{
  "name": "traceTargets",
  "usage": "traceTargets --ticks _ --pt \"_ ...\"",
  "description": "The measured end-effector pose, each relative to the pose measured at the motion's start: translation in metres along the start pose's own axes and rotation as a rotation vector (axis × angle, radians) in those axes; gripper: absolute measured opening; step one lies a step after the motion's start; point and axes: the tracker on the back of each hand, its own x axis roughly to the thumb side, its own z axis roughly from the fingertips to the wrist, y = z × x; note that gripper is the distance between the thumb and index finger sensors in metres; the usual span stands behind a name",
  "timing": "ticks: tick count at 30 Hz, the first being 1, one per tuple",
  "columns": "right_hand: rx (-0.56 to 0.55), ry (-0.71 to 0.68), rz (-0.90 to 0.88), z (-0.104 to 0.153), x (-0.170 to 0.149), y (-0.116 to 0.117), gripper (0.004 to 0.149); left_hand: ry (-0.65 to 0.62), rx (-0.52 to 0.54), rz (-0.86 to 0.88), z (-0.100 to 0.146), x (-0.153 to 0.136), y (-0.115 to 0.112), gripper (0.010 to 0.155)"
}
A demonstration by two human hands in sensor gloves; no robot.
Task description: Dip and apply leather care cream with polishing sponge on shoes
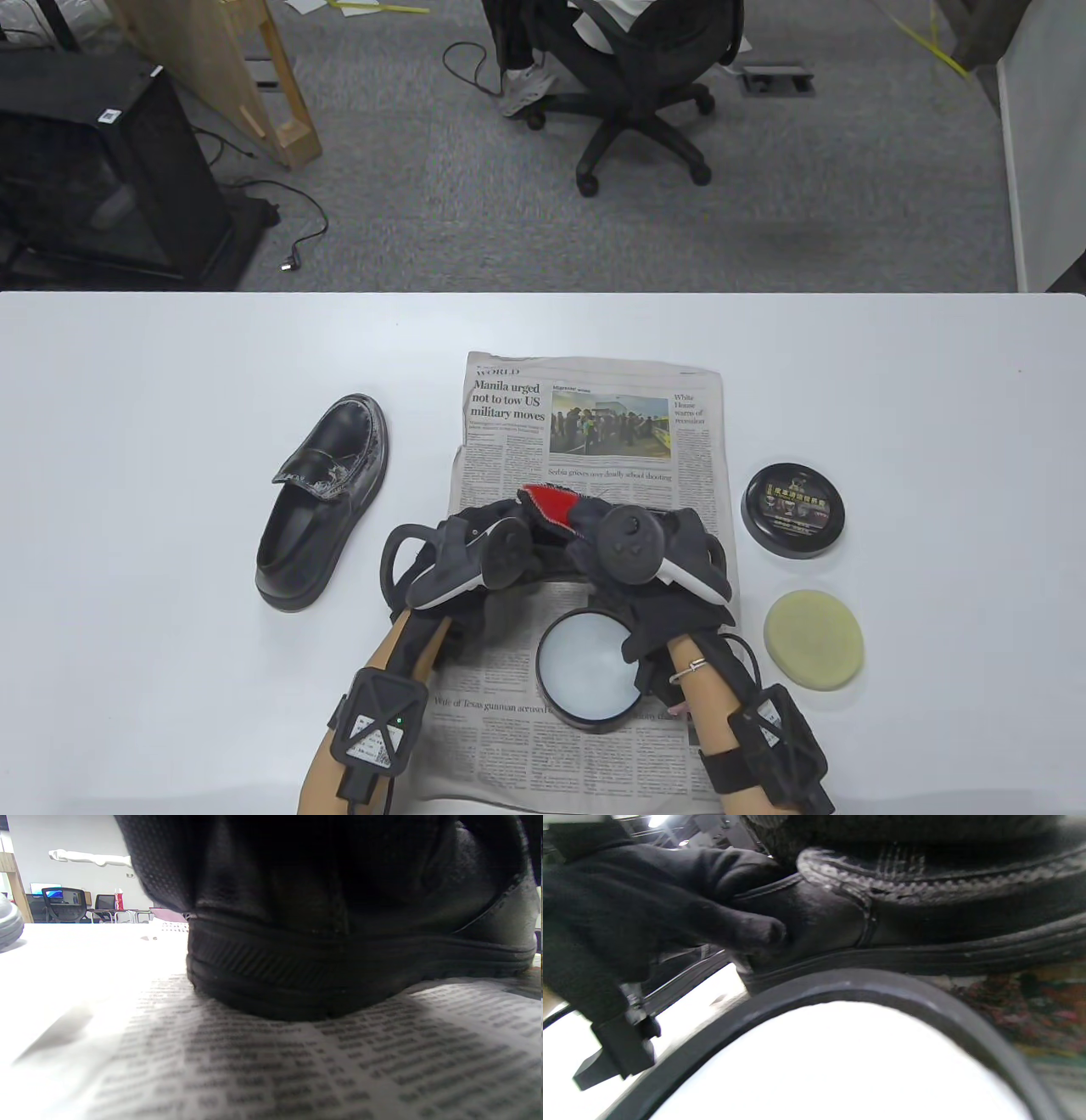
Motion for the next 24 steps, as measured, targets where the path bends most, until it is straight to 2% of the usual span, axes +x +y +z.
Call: traceTargets --ticks 4,6,8,13,19,24 --pt "-0.011 0.14 0.064 -0.011 -0.024 0.003 0.057 0.007 0.006 -0.014 0.0 0.0 0.0 0.072" --pt "-0.003 0.166 0.004 -0.009 -0.04 0.001 0.058 0.01 0.011 -0.016 0.001 0.0 0.0 0.071" --pt "0.006 0.192 -0.023 -0.003 -0.054 -0.001 0.057 0.013 0.012 -0.022 0.001 0.0 0.0 0.071" --pt "-0.032 0.21 0.083 0.029 -0.074 0.002 0.057 0.022 0.017 -0.019 0.001 0.001 0.0 0.071" --pt "-0.05 0.085 0.123 0.054 -0.056 0.007 0.056 0.02 0.01 -0.023 0.0 0.001 0.0 0.071" --pt "-0.059 -0.067 -0.005 0.044 -0.019 0.006 0.056 0.005 -0.001 -0.024 0.0 0.001 0.0 0.071"
